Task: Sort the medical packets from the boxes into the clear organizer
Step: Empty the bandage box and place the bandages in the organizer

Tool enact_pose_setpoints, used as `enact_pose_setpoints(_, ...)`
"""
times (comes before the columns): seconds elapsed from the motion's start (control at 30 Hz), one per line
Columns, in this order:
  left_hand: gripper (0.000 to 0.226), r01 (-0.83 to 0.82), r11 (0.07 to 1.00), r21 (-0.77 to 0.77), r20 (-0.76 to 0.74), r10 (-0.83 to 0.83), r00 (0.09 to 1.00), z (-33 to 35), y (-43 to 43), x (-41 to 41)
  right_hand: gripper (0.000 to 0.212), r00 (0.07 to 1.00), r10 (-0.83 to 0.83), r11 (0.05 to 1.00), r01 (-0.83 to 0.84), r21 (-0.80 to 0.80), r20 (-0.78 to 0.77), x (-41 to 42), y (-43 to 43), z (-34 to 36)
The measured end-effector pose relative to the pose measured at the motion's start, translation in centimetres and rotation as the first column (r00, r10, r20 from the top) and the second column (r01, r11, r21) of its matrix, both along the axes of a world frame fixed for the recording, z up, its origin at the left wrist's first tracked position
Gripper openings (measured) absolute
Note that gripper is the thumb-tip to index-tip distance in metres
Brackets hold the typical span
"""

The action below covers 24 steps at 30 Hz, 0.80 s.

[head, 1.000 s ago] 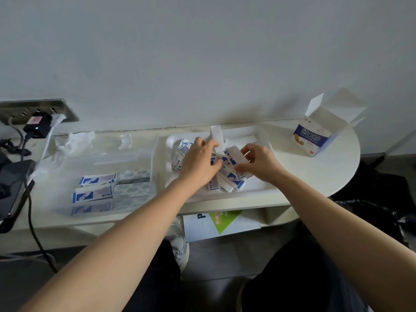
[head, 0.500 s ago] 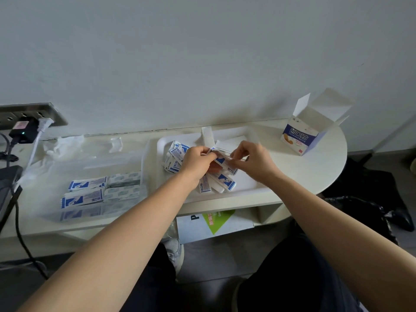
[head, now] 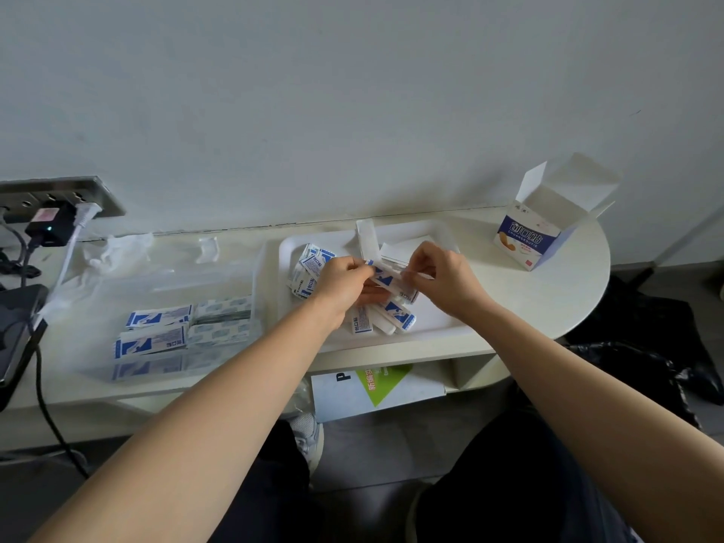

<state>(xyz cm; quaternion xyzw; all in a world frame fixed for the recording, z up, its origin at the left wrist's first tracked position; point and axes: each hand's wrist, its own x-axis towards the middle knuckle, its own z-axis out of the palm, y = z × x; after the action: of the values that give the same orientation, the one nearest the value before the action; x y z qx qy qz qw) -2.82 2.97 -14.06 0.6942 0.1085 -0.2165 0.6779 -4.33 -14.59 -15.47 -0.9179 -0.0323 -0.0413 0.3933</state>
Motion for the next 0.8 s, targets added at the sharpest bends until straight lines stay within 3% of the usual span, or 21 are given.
enact_pose_setpoints(0.07, 0.009, 0.035, 0.980, 0.197, 0.084, -0.053, 0.995, -0.7, 0.4, 0.1, 0.018, 0.999, -0.049, 0.998, 0.050, 0.037, -0.025, 0.1, -0.1, 0.1)
enact_pose_setpoints(0.13, 0.007, 0.062, 0.880, 0.470, 0.195, -0.173, 0.966, -0.8, 0.8, 0.0, 0.018, 0.996, -0.049, 0.999, 0.050, 0.010, -0.072, 0.1, -0.2, 0.1)
enact_pose_setpoints(0.2, 0.022, -0.020, 0.769, 0.639, 0.289, -0.216, 0.933, -0.4, 0.8, -0.3, 0.016, 0.996, -0.039, 0.998, 0.034, -0.060, -0.081, -0.1, -0.3, 0.0)
enact_pose_setpoints(0.23, 0.027, -0.093, 0.759, 0.645, 0.345, -0.180, 0.921, -0.1, 0.8, -0.3, 0.016, 0.996, -0.047, 0.997, 0.042, -0.071, -0.072, -0.2, -0.3, -0.1)
enact_pose_setpoints(0.3, 0.033, -0.167, 0.837, 0.521, 0.393, -0.061, 0.917, 0.6, 0.5, 0.0, 0.020, 0.996, -0.071, 0.997, 0.069, -0.046, -0.054, -0.2, -0.1, -0.1)
enact_pose_setpoints(0.37, 0.043, -0.072, 0.933, 0.354, 0.290, -0.036, 0.956, 1.0, 0.1, 0.1, 0.024, 0.997, -0.056, 0.998, 0.055, -0.016, -0.047, -0.1, 0.3, 0.2)
enact_pose_setpoints(0.43, 0.028, 0.028, 0.962, 0.273, 0.200, -0.086, 0.976, 0.7, -0.3, 0.0, 0.025, 0.998, 0.003, 1.000, -0.004, -0.012, -0.065, 0.2, 0.9, 0.5)
enact_pose_setpoints(0.5, 0.009, 0.038, 0.966, 0.256, 0.211, -0.094, 0.973, 0.3, -0.2, 0.2, 0.020, 0.994, 0.056, 0.998, -0.057, -0.009, -0.092, 0.4, 1.1, 0.9)
enact_pose_setpoints(0.57, 0.012, -0.028, 0.966, 0.257, 0.229, -0.033, 0.973, -0.1, 0.2, 0.7, 0.015, 0.993, 0.063, 0.998, -0.062, 0.016, -0.099, 1.2, 1.3, 1.1)
enact_pose_setpoints(0.67, 0.011, -0.091, 0.944, 0.318, 0.253, 0.008, 0.967, -0.3, 1.3, 1.3, 0.017, 0.991, -0.071, 0.995, 0.079, 0.064, -0.110, 3.4, 2.0, 0.8)
enact_pose_setpoints(0.8, 0.011, -0.104, 0.925, 0.366, 0.255, 0.007, 0.967, -0.8, 2.4, 1.6, 0.036, 0.959, -0.167, 0.981, 0.138, -0.137, -0.227, 7.1, 4.3, 0.1)
